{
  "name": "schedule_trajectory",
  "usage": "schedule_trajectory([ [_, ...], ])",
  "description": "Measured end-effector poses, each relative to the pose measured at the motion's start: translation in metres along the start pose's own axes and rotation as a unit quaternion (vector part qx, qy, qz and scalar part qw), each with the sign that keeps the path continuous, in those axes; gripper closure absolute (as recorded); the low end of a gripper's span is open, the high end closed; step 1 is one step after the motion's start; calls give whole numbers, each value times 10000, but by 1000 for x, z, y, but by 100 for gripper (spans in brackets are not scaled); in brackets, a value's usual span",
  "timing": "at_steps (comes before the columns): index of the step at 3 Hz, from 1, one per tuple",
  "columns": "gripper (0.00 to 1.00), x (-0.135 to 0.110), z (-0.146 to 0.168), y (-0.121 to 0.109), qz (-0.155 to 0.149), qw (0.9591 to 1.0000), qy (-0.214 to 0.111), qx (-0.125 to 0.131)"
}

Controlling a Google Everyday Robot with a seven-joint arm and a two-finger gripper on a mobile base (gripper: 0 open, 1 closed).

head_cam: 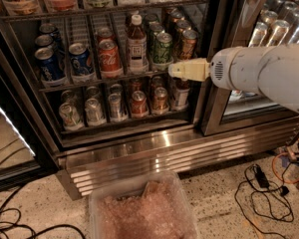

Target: Pick orange can from middle shelf of fridge

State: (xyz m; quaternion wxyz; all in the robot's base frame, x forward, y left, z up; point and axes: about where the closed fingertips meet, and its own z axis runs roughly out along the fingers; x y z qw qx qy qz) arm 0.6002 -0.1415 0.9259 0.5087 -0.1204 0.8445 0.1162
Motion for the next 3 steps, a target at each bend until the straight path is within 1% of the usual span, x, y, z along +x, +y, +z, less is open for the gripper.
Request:
schedule_trajectory([
  [1, 0, -3, 13, 14, 354, 9975, -257, -548],
  [2, 0, -4, 14, 32, 227, 9956, -363, -829],
  [3, 0, -9, 19, 36, 227, 9947, -509, -869],
])
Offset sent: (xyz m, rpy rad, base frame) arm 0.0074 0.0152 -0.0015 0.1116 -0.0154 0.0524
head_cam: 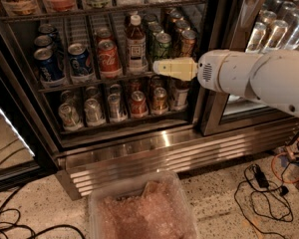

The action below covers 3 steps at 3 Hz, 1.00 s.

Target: Pick orange can from middle shelf of fridge

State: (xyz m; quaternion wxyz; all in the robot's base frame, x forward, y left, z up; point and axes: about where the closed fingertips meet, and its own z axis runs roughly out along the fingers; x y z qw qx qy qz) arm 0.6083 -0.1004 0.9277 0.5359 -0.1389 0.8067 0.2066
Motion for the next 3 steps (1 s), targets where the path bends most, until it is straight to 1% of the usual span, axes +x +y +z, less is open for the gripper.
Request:
schedule_trajectory([
  [1, 0, 6, 28, 2, 56, 9997, -198, -87],
  [2, 0, 12, 54, 5, 151, 9992, -307, -198],
  [3, 0, 14, 72, 0, 500, 9970, -406, -437],
])
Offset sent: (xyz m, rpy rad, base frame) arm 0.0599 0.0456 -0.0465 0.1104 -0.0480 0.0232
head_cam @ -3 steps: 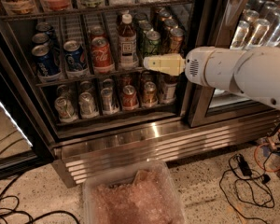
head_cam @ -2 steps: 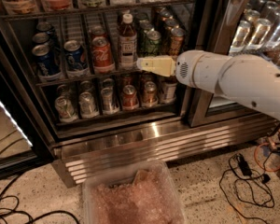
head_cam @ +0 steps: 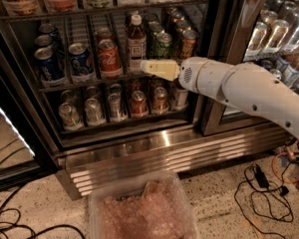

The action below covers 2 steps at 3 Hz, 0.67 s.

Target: Pick orange can from middle shelf of fridge

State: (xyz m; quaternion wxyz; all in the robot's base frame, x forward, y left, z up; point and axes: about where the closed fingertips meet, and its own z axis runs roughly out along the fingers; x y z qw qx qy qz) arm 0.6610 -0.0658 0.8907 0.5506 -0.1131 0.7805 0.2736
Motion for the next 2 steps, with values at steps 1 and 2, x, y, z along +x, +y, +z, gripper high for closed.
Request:
schedule_trajectory([
  [1, 0, 4, 12, -4, 261, 9996, 69, -105],
  [2, 0, 9, 22, -12, 243, 9996, 140, -78],
])
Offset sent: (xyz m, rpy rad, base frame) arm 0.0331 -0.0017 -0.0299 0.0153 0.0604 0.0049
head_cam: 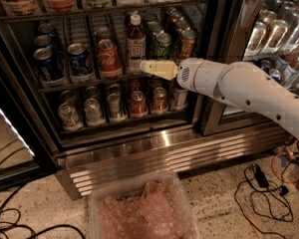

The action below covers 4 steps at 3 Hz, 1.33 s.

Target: Pick orange can from middle shelf of fridge

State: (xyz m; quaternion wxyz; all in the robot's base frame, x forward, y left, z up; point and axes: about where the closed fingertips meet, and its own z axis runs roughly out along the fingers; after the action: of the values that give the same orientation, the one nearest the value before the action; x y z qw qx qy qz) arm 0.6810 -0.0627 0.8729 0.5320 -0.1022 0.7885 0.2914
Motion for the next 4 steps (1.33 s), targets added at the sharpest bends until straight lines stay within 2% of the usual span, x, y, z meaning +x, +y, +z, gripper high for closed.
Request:
schedule_trajectory([
  [1, 0, -1, 6, -12, -295, 9995, -55, -22],
  [2, 0, -6, 15, -25, -592, 9980, -59, 211],
  [3, 0, -6, 16, -25, -593, 9980, -59, 212],
  [4, 0, -11, 23, -30, -637, 9973, -222, 282],
])
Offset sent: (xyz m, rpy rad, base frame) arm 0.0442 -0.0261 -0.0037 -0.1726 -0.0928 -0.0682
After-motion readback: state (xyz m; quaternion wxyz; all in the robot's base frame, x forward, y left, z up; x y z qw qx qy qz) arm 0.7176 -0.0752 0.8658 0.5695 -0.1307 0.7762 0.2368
